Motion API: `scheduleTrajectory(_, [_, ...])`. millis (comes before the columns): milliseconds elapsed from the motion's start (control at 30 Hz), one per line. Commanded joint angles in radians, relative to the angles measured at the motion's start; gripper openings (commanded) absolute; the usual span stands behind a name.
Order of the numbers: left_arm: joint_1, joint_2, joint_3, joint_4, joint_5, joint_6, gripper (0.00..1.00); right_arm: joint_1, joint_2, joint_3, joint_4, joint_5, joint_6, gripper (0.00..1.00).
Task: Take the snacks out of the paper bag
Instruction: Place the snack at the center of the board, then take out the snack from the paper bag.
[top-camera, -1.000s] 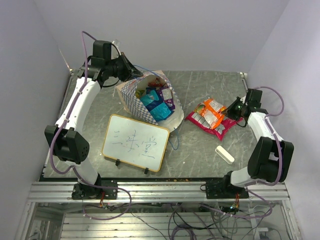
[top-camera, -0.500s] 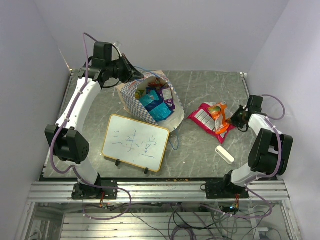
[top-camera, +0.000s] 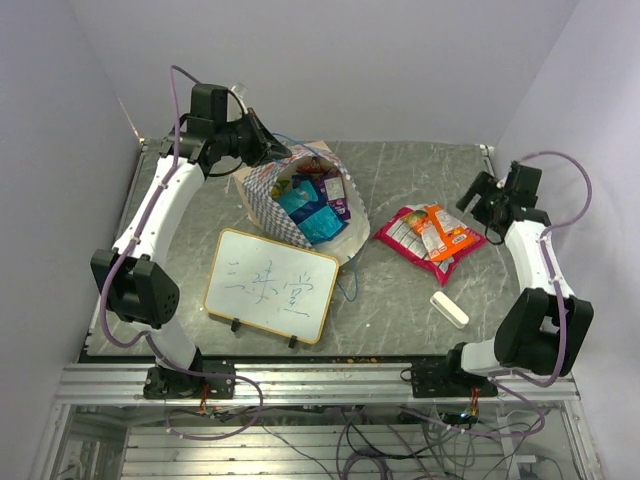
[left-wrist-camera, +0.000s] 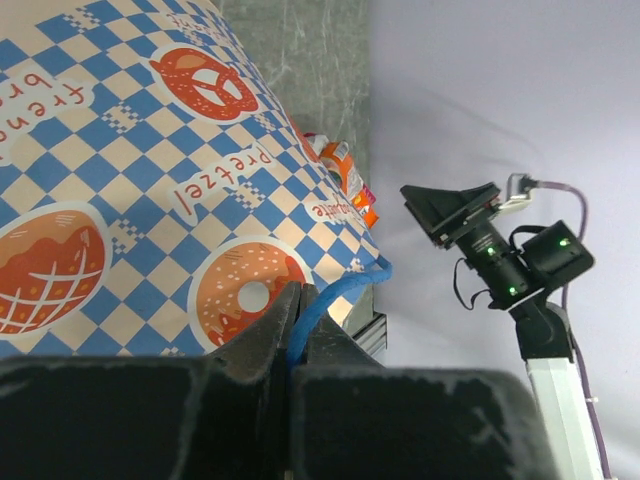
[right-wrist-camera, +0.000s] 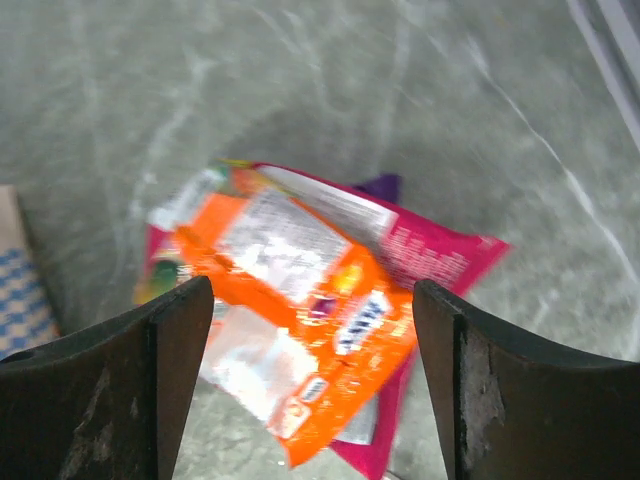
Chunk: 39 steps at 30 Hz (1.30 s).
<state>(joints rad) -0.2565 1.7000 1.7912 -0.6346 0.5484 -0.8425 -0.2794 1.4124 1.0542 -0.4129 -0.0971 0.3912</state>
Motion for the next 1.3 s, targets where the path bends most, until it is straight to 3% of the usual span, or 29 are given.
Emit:
scheduleTrajectory(0, [-0.03,-0.023,0.005,0.044,0.031,-0.002,0.07,0.138,-0.044,0.072,0.02,0.005,-0.082,0.83])
scheduleTrajectory(133, [-0.047,-0.023,0.013,0.056,0.023,-0.002,0.07,0.311,-0.073,0.057,0.151,-0.111,-0.215,0.85])
scheduleTrajectory(267, [-0.06,-0.021,0.018,0.064,0.022,-0.007,0.07,0.509,-0.131,-0.063,0.372,-0.258,-0.334,0.83])
scheduleTrajectory(433, [-0.077,-0.018,0.026,0.072,0.017,-0.008,0.07,0.73,-0.169,-0.184,0.577,-0.294,-0.548,0.81])
scheduleTrajectory(567, [-0.079,-0.014,0.029,0.073,0.015,-0.01,0.07,0.809,-0.143,-0.232,0.676,-0.286,-0.695,0.77])
scheduleTrajectory(667, [-0.08,-0.005,0.04,0.056,0.013,0.0,0.07,0.809,-0.081,-0.163,0.668,-0.258,-0.54,0.65])
scheduleTrajectory(867, [-0.088,0.023,0.069,0.066,0.029,-0.015,0.07,0.885,-0.008,-0.225,0.852,-0.16,-0.088,0.61])
scheduleTrajectory(933, [-0.089,0.032,0.064,0.077,0.047,-0.038,0.07,0.915,0.039,-0.195,0.827,-0.085,-0.019,0.59])
scheduleTrajectory(1067, [-0.09,0.035,0.033,0.163,0.078,-0.108,0.07,0.932,0.146,-0.138,0.735,0.193,0.16,0.45])
scheduleTrajectory(1267, [-0.094,0.058,0.033,0.207,0.093,-0.164,0.07,0.931,0.212,-0.144,0.68,0.331,0.333,0.46])
